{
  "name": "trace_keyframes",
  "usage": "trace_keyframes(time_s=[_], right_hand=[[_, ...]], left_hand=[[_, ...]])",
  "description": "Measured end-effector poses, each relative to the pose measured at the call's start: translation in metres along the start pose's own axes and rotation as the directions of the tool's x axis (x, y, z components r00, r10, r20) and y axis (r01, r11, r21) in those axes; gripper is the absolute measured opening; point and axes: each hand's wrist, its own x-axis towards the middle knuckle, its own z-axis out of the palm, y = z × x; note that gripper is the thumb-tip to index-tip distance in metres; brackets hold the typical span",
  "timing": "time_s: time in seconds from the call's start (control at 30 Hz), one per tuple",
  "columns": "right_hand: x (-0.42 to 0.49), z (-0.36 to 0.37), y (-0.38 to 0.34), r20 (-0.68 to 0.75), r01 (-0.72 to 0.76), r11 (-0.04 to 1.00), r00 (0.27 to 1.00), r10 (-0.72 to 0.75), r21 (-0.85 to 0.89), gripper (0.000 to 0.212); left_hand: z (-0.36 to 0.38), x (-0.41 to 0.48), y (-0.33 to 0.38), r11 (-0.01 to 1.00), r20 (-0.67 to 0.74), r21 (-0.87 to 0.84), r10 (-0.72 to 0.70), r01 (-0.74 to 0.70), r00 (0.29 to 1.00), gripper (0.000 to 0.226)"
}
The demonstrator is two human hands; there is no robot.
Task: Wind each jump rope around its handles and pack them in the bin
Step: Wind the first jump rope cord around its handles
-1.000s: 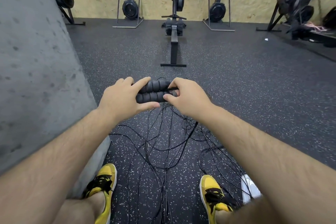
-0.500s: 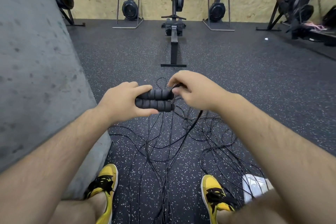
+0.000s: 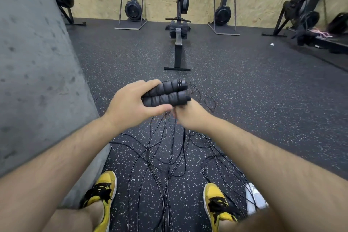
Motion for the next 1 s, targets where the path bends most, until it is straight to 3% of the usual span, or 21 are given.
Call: trace_keyframes(time_s=[0.2,0.47,0.63,0.77,0.83,0.93,1.0], right_hand=[[-0.011,0.006,-0.015,0.05,-0.014,1.0,0.999,0.014,-0.006,0.025],[-0.023,-0.04,-0.033,-0.022,0.119,0.917,0.99,-0.137,-0.381,0.018],[-0.015,-0.063,-0.013,-0.113,0.148,0.939,0.975,-0.191,-0.311,0.017],[-0.01,-0.061,0.011,-0.203,0.164,0.985,0.964,-0.17,-0.044,0.008],[-0.01,-0.052,0.022,-0.249,0.11,0.987,0.965,-0.079,0.116,0.009],[-0.008,-0.032,0.026,-0.245,0.028,0.959,0.969,0.044,0.284,0.018],[-0.008,-0.016,0.019,-0.165,-0.026,0.961,0.984,0.074,0.275,0.022]], left_hand=[[0.001,0.004,-0.028,0.949,-0.051,0.306,-0.056,0.069,0.997,0.06],[0.003,0.002,-0.039,0.898,0.06,0.434,0.047,-0.069,0.997,0.066],[0.001,-0.006,-0.039,0.947,0.216,0.259,0.136,-0.191,0.967,0.07],[-0.004,-0.008,-0.025,0.978,0.229,0.045,0.188,-0.203,0.955,0.069],[-0.007,-0.008,-0.016,0.986,0.222,-0.056,0.167,-0.158,0.961,0.066],[-0.009,-0.009,0.001,0.963,0.176,-0.268,0.012,0.037,0.984,0.064],[-0.006,-0.005,0.008,0.951,0.102,-0.295,-0.066,0.094,0.993,0.063]])
